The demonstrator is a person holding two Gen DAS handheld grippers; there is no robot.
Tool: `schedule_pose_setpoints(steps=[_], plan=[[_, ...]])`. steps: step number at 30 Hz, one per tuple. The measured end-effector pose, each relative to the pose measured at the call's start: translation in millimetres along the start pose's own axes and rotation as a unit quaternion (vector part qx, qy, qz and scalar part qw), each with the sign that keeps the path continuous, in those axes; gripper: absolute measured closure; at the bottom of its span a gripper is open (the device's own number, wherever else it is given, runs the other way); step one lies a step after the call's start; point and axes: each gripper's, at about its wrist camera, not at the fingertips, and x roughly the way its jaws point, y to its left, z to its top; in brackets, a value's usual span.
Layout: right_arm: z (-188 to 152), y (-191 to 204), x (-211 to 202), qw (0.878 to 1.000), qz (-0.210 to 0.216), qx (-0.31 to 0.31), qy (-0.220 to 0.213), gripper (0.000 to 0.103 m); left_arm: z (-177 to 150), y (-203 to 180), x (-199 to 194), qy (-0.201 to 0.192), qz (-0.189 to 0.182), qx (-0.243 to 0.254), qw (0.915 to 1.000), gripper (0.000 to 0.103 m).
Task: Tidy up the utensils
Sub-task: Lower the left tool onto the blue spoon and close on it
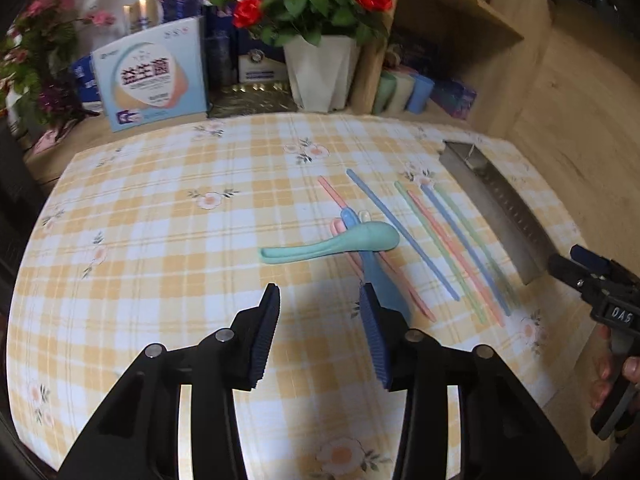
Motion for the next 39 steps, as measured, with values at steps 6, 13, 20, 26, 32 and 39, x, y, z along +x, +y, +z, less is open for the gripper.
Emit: schedule_pose_setpoints(steps=[6, 13, 20, 26, 32, 39], plan=[[0.3, -10.1, 19.7, 1.0, 0.005, 0.014, 0.012, 0.011, 7.9, -6.9, 39.7, 0.041, -0.054, -0.024, 0.9974, 0.063], [-1.2, -9.4, 37.4, 1.0, 0.011, 0.009, 0.028, 0.011, 25.6, -21.4, 85.1, 0.073, -0.102, -0.054, 0.9907, 0.071], [-2.6, -12.5, 45.9, 0.999, 0.013, 0.015, 0.034, 0.011, 28.4, -19.1, 112.7, 0.103, -0.082, -0.065, 0.9892, 0.08], [-4.7, -14.1, 49.0, 0.999, 0.014, 0.02, 0.039, 0.011, 21.2, -11.0, 115.5, 0.111, -0.054, -0.06, 0.9905, 0.079], [-6.0, -9.9, 46.9, 0.999, 0.015, 0.016, 0.038, 0.011, 21.3, -8.0, 113.3, 0.108, -0.057, -0.047, 0.9914, 0.082], [-5.8, -12.5, 40.6, 0.999, 0.011, 0.02, 0.033, 0.011, 15.9, -1.6, 107.5, 0.112, -0.044, -0.053, 0.9913, 0.087]])
